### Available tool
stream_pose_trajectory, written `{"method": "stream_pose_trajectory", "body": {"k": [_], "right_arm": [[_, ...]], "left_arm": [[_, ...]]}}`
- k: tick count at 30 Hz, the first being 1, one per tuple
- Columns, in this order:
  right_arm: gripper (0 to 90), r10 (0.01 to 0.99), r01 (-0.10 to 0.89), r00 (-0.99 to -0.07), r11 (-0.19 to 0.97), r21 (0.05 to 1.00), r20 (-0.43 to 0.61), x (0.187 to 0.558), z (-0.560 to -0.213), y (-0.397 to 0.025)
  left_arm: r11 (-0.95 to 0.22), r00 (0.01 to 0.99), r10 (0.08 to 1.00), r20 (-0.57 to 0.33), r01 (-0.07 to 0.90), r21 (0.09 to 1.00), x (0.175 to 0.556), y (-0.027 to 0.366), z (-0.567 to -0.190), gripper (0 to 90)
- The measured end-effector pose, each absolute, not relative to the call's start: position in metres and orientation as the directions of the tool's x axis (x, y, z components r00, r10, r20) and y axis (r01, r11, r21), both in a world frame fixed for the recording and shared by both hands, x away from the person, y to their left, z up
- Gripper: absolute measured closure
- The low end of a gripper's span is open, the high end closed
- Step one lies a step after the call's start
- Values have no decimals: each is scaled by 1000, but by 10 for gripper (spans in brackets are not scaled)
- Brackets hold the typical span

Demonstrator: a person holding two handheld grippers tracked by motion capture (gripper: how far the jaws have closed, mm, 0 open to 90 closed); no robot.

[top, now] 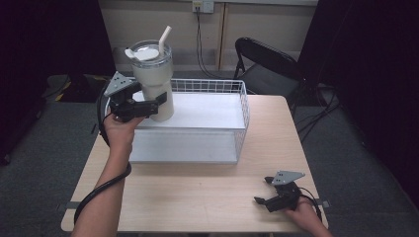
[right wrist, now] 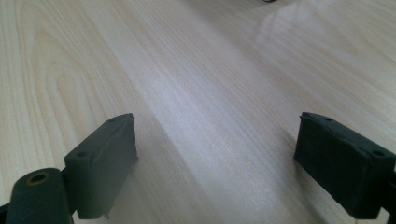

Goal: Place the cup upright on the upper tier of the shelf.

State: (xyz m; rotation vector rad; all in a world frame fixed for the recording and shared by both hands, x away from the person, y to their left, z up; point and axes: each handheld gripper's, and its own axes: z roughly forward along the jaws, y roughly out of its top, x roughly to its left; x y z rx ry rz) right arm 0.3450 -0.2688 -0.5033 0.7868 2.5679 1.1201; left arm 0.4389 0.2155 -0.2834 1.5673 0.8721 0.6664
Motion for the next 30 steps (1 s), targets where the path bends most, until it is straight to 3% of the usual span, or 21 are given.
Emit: {"method": "stream_pose_trajectory", "body": {"k": [10,30], "right_arm": [[122,560,384,-829,563,732,4,345,-503,-269],[122,559,384,-829,563,732,5,345,-503,-269]], "left_arm": [[-20,567,818,-100,201,979,427,229,-285,96],[-116,603,797,-38,215,970,390,241,-299,111]]}}
